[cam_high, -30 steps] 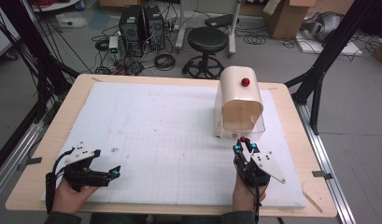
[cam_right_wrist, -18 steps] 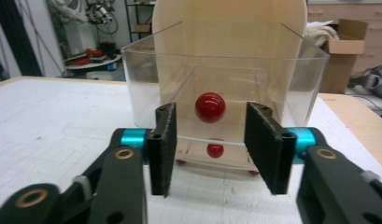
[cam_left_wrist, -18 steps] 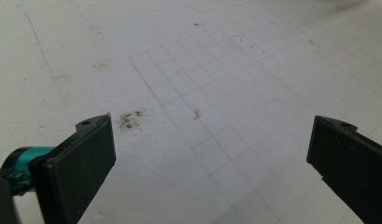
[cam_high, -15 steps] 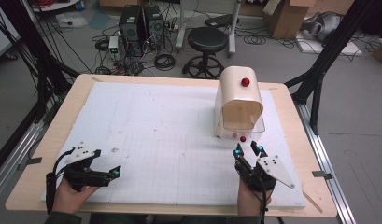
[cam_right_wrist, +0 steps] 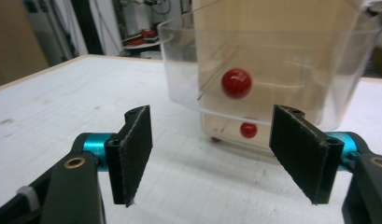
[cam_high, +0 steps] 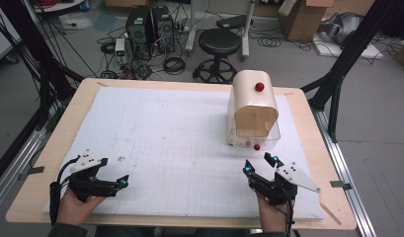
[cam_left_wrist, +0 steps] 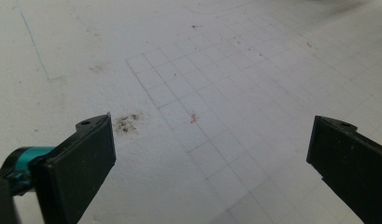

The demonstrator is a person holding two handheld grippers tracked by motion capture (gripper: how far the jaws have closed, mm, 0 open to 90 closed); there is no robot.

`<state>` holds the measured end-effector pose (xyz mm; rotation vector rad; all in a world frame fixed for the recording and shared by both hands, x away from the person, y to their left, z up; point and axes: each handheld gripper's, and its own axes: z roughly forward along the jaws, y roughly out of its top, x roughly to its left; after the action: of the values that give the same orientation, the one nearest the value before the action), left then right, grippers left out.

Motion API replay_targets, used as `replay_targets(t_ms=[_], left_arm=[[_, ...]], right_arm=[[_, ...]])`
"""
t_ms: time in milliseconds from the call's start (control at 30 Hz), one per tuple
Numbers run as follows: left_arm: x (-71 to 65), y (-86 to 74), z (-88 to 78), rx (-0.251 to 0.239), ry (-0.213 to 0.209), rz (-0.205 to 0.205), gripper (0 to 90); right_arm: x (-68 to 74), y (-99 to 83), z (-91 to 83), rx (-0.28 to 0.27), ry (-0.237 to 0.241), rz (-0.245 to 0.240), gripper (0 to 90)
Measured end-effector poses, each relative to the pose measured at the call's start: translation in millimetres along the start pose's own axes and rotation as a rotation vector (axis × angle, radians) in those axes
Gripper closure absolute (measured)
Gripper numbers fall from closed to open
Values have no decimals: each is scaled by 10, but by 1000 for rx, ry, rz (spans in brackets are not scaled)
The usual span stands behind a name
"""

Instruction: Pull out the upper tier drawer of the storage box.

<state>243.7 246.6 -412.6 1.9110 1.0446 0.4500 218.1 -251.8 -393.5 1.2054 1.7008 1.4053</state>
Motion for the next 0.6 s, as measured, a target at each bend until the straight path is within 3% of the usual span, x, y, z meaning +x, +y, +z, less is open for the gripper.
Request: replay_targets(t_ms=[300,600], left_arm=[[-1,-1,28,5,-19,9,18],[-6,-13,1,-5,-21,4,17]], right_arm=[[-18,-40,41,69,86,-32,250],[-77,-102,62,123,103,-50,234]])
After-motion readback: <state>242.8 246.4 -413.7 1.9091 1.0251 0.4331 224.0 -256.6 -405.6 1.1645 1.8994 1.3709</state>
